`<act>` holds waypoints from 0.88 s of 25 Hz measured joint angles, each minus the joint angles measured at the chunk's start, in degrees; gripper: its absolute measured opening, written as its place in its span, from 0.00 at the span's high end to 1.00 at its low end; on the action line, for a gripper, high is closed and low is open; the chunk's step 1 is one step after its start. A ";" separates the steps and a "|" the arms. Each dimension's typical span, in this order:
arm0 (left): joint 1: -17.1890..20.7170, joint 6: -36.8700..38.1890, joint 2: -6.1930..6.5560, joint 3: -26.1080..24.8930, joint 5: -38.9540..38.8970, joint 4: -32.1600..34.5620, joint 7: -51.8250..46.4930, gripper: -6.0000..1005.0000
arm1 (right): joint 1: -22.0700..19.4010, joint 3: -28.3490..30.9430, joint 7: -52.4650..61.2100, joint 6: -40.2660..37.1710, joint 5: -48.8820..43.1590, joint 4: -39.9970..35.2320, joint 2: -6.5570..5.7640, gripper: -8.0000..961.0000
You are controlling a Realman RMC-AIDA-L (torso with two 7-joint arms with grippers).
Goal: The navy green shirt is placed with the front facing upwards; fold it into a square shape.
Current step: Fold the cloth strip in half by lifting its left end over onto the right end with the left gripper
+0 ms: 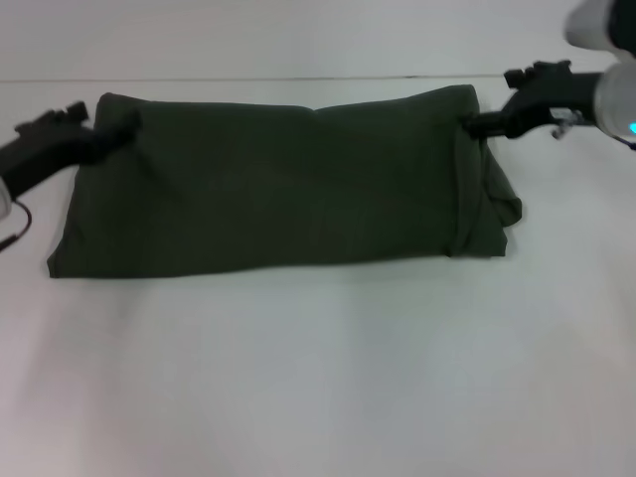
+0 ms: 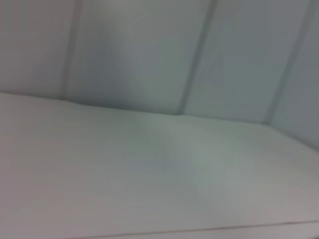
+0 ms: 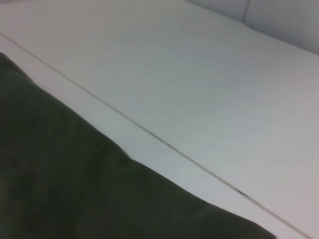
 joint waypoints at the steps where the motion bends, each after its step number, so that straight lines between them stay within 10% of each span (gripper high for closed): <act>1: 1.31 3.65 -0.05 -0.05 -0.12 0.59 0.22 0.24 | -1.76 -0.33 -0.27 -2.19 1.30 -2.27 0.29 0.14; 13: 12.91 20.89 -0.60 -1.12 -7.01 0.49 10.19 0.15 | -18.90 0.30 -18.51 -21.77 23.37 -7.83 0.34 0.05; 22: 15.14 18.67 -0.62 -1.28 -1.45 0.83 12.63 0.16 | -21.42 0.31 -28.80 -31.05 26.73 -3.95 0.47 0.04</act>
